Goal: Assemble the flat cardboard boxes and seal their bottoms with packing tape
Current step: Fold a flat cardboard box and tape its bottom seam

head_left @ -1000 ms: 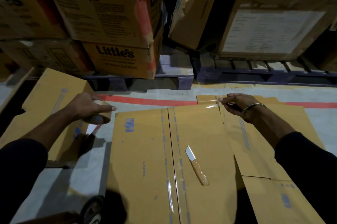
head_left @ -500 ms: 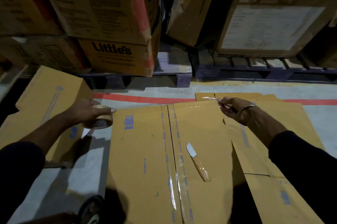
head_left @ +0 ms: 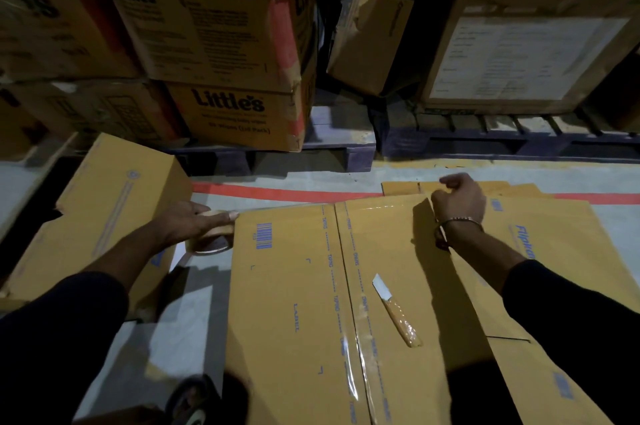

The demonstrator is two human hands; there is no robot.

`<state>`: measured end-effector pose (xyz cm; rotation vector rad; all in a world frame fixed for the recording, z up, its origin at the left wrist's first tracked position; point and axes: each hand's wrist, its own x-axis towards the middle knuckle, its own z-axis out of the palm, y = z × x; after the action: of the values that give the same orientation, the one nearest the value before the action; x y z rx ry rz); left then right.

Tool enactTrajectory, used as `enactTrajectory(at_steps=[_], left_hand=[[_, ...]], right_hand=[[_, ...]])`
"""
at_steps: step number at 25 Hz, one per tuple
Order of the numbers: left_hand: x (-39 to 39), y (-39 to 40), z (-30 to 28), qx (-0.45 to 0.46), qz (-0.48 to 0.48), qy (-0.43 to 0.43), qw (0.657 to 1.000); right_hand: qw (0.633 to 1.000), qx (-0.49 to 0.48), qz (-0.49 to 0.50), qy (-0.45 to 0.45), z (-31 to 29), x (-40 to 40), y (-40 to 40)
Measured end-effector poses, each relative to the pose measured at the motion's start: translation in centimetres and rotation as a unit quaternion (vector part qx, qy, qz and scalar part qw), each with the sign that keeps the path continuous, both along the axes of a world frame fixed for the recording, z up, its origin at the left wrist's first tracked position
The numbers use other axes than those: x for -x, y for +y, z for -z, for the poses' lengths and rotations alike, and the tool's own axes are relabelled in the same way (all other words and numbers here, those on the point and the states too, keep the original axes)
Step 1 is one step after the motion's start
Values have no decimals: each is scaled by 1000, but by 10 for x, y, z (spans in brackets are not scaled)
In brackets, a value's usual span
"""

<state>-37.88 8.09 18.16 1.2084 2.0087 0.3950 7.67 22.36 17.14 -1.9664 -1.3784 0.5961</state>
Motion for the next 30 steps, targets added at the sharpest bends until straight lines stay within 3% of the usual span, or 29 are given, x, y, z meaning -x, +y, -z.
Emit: enactTrajectory(at_steps=[3,7,10,14,21,27,30], left_hand=[[5,3,3,20,1,-2,1000],[12,7,6,34,-3,6,999],[11,9,7,32,-12,6,999],[6,10,4,23,-12,-16,1000],[19,5,11,20,11,-39,999],[29,-4,6,44,-51,-124,990],[31,-3,12,46,-49,-131,989]], right_hand=[[971,-151,-176,-62,-20,62,-26],[904,-142,-396,-78,-19,186,-79],[867,-95,-476,-114,4,250,-102],[853,-85,-474,-201,18,256,-104],[847,-30,-459,-268,2,135,-53],[859,59,-340,-378,-4,40,-15],[886,89,-317,-326,1,25,-15]])
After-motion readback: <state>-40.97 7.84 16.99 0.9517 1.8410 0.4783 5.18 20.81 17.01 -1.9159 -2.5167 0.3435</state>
